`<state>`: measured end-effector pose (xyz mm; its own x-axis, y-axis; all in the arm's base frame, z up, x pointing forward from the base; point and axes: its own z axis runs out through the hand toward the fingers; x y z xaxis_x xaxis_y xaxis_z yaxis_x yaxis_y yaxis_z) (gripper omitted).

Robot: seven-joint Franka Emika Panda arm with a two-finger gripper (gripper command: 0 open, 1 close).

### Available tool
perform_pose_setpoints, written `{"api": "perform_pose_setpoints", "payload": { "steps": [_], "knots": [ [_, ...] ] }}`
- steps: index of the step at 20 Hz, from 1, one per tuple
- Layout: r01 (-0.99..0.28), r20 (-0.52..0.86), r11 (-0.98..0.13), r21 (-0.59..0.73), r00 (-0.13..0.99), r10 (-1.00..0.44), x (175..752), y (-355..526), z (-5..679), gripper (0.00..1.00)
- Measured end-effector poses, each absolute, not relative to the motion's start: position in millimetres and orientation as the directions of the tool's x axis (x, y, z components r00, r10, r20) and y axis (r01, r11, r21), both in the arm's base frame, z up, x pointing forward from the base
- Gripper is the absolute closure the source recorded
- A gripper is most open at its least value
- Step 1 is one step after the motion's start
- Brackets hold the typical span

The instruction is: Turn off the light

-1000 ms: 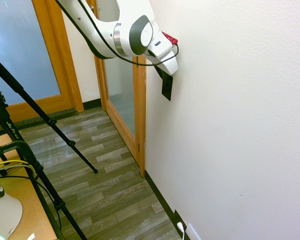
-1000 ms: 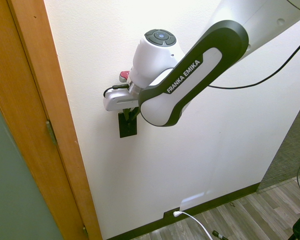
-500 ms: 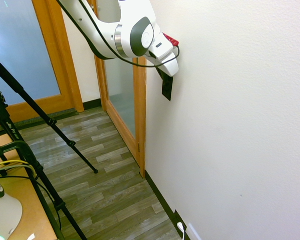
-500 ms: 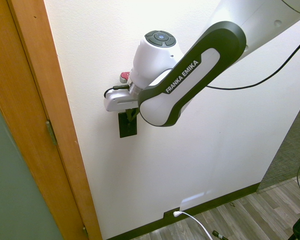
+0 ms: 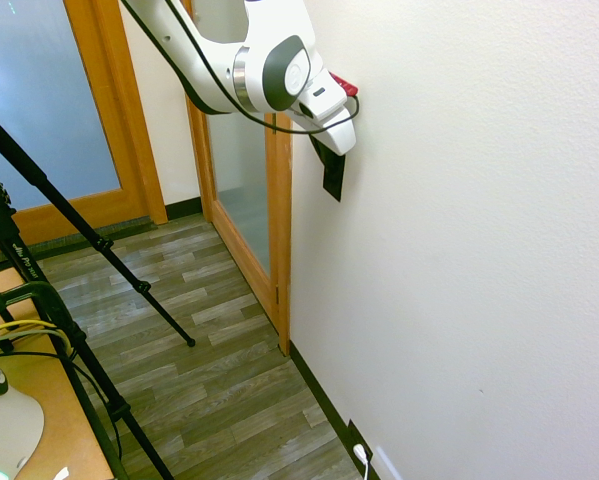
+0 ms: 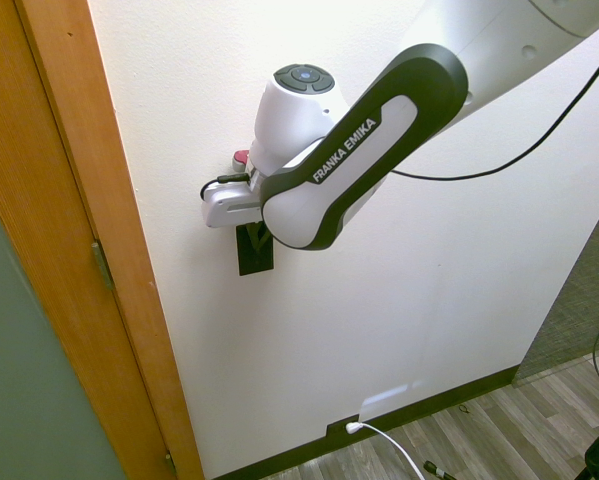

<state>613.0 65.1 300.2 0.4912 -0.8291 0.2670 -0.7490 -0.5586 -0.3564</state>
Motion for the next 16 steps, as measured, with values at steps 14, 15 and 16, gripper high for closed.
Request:
{"api": "perform_pose_setpoints", "payload": {
  "steps": [14,15,16],
  "knots": [
    [-0.661,0.318,-0.6,-0.452,0.509,-0.8,559.8,77.9,286.4,1.0],
    [-0.659,0.319,-0.602,-0.451,0.51,-0.798,551.4,81.7,285.2,1.0],
    [-0.655,0.323,-0.604,-0.454,0.511,-0.797,545.7,84.5,285.0,1.0]
  ]
}}
